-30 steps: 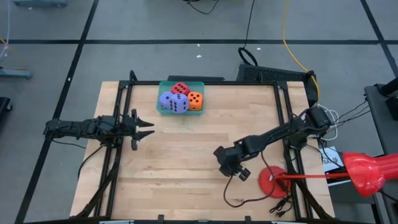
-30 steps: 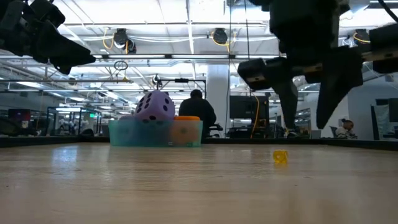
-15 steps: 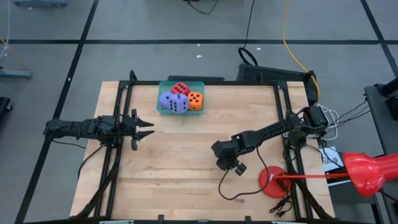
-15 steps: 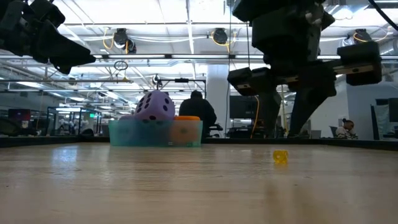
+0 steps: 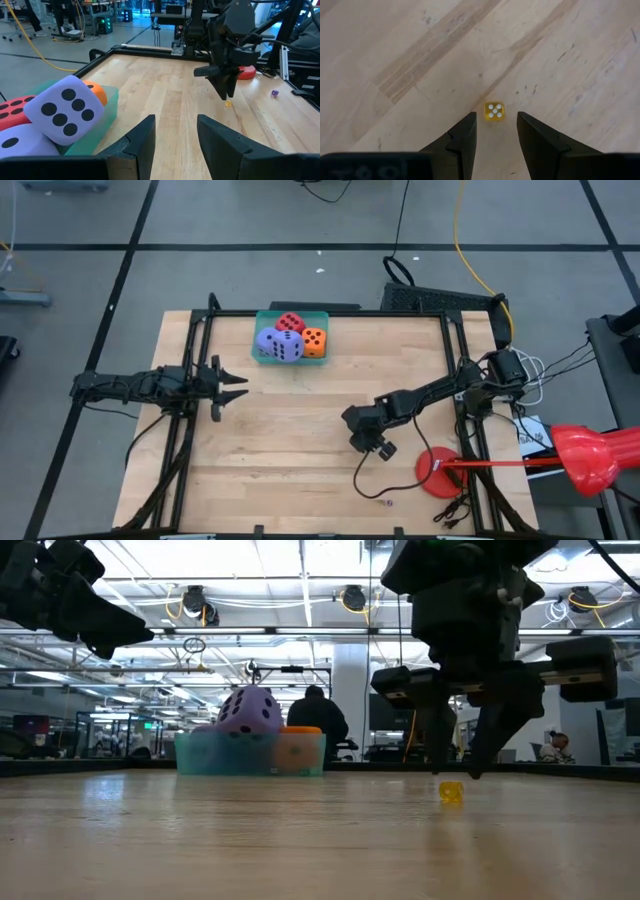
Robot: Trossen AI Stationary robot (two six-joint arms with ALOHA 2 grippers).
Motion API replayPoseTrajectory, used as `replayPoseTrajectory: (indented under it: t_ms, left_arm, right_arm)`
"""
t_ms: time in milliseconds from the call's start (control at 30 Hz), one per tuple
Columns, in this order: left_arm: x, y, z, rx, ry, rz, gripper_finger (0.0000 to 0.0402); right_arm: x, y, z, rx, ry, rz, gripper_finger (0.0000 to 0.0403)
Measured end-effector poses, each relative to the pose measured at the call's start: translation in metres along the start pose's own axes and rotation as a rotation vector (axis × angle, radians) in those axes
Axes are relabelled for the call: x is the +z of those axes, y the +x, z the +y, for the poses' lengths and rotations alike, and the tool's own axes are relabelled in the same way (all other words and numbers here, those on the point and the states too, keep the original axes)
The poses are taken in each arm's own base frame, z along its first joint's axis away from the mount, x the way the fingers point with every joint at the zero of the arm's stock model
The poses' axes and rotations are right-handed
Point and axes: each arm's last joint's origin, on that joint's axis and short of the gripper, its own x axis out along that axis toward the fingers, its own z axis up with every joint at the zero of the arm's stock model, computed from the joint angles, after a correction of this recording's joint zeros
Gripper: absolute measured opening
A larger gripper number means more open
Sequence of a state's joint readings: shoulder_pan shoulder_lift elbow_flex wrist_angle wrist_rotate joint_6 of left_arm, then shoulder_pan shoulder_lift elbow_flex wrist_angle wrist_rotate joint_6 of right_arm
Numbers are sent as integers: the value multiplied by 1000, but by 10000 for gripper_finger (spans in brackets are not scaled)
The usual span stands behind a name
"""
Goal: Pick & Place Dice
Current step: Put the small yellow dice into the green bin
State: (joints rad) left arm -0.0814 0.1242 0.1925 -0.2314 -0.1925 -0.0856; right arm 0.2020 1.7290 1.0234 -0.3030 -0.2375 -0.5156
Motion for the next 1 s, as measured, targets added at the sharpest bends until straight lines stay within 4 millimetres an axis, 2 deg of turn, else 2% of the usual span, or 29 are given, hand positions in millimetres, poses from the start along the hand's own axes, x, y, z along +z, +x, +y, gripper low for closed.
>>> replayPoseTrajectory:
  t_ms: [267, 533, 1000]
  left_arm:
    - [0, 0, 0, 0, 0, 0, 152]
    - [0, 0, 0, 0, 0, 0, 152]
    - [0, 0, 0, 0, 0, 0, 152]
  right_arm:
    - [1, 0, -1, -8, -2, -17, 130]
    - [0, 11, -3, -5, -1, -16, 130]
    - [-4, 10, -8, -9, 20, -7, 130]
